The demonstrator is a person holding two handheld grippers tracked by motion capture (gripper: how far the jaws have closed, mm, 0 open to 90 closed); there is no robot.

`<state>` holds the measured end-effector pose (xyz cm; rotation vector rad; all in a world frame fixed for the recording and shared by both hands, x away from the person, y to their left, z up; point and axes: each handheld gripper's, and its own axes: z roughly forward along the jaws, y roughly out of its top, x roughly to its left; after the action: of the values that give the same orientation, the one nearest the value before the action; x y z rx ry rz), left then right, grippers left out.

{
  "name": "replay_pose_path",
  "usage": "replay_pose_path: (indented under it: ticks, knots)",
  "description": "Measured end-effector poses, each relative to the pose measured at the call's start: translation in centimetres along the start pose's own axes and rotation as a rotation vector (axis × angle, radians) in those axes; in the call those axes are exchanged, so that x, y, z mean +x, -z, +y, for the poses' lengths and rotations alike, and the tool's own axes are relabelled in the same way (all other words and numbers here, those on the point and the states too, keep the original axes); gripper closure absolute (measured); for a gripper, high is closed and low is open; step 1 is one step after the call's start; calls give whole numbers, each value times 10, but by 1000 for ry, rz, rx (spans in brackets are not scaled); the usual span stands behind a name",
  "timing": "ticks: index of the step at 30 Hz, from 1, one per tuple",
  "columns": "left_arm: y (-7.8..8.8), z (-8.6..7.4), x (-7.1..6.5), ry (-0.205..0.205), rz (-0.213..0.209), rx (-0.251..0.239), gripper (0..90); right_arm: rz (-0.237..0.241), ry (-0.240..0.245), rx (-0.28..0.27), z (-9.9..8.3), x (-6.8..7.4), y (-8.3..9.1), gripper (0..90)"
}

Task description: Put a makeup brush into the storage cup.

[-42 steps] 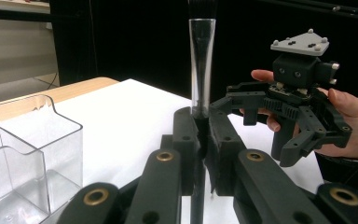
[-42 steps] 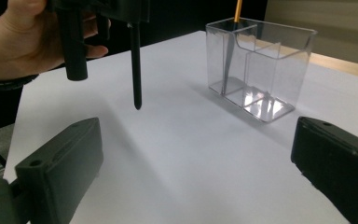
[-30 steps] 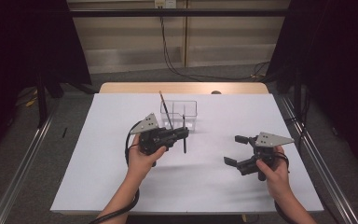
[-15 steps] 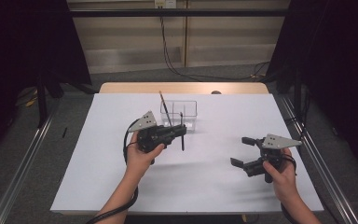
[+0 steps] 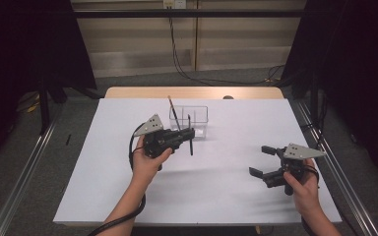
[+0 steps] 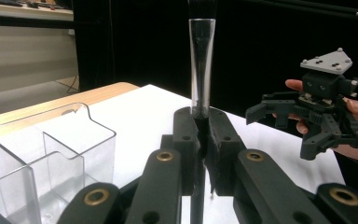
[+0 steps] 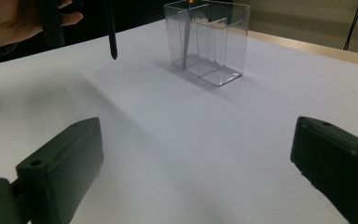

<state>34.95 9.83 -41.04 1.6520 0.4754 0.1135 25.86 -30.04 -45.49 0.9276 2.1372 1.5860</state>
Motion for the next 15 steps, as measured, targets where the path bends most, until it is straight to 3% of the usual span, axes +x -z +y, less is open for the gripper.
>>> replay_pose_path:
  ticks: [15]
  knots:
    - [4,7,11,0,48,-15,833,-2,-15,-16,-6,-1,4,21]
